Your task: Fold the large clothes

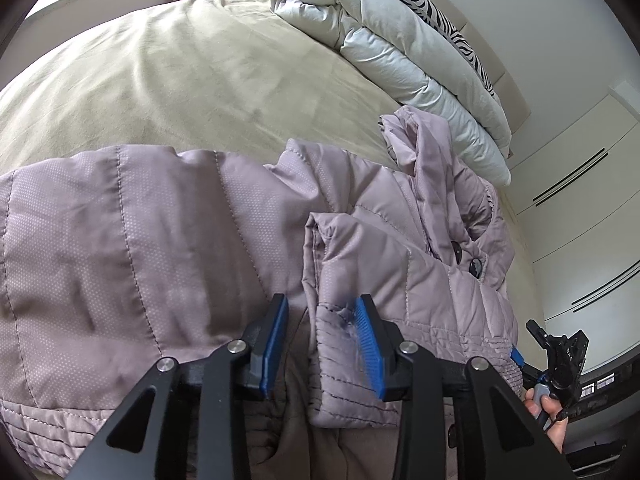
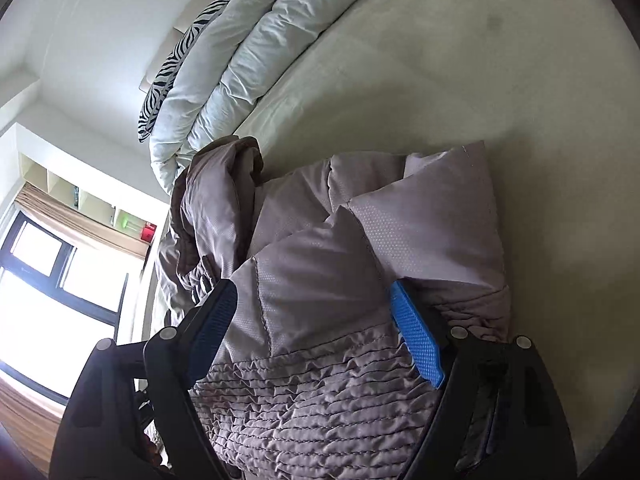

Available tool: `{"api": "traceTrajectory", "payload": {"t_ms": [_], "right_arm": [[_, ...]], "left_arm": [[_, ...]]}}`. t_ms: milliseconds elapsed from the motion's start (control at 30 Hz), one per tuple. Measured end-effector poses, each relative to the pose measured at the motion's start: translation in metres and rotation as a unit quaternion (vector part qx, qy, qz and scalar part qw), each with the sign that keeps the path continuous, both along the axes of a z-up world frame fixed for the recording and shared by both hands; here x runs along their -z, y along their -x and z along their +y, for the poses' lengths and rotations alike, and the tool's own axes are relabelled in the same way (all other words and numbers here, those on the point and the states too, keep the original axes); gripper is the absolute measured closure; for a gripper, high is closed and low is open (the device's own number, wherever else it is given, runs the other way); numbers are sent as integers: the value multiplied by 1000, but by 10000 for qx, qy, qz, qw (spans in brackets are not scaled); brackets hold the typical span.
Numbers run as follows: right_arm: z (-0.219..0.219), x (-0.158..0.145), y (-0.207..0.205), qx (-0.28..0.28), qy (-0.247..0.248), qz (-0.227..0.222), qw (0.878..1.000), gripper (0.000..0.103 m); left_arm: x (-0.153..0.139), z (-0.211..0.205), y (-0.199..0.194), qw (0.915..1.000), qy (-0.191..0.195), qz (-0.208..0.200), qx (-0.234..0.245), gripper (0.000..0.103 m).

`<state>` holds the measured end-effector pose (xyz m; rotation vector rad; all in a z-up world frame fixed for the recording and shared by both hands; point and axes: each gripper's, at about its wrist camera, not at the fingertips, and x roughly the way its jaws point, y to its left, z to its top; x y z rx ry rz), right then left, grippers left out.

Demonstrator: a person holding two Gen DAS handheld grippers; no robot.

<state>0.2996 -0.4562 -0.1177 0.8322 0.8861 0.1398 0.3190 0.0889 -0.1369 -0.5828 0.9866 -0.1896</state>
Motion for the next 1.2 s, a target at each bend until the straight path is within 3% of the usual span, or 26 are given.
{"api": "traceTrajectory", "payload": {"t_ms": [67,133,200,333,467,667,1000,1100,1200], "right_arm": [[8,-12,5,-49,342,-48,9994,24],[17,-29,14,-37,685,-100,9976,24],[26,-48,28,-54,805,-304,9963,24],[53,-92,66,-116,1172,-797,9898,24],[90,-116,93,-389,1135,-1033,9874,24],[142,-127,132,-776,545,-1163,9887,24],[183,-131,154,-1046,476,-1041,9879,24],[179,-132,161,-1028,417,-1084,9879,24],[171,-133,167,-976,382,-1099,9884,24]], "left_arm": [[-7,9,9,9999,120,-63,-80,53],[-20,23,29,9990,274,-258,-223,38],[-33,42,57,9974,392,-421,-426,30],[-42,106,127,9879,843,-570,-1170,24],[-28,185,205,9612,1312,-589,-2355,24],[3,272,277,9014,2134,-473,-3738,24],[45,310,263,8392,2993,-374,-4526,53],[54,321,258,8307,3049,-228,-4653,82],[56,325,252,8261,3107,-202,-4698,85]]}}
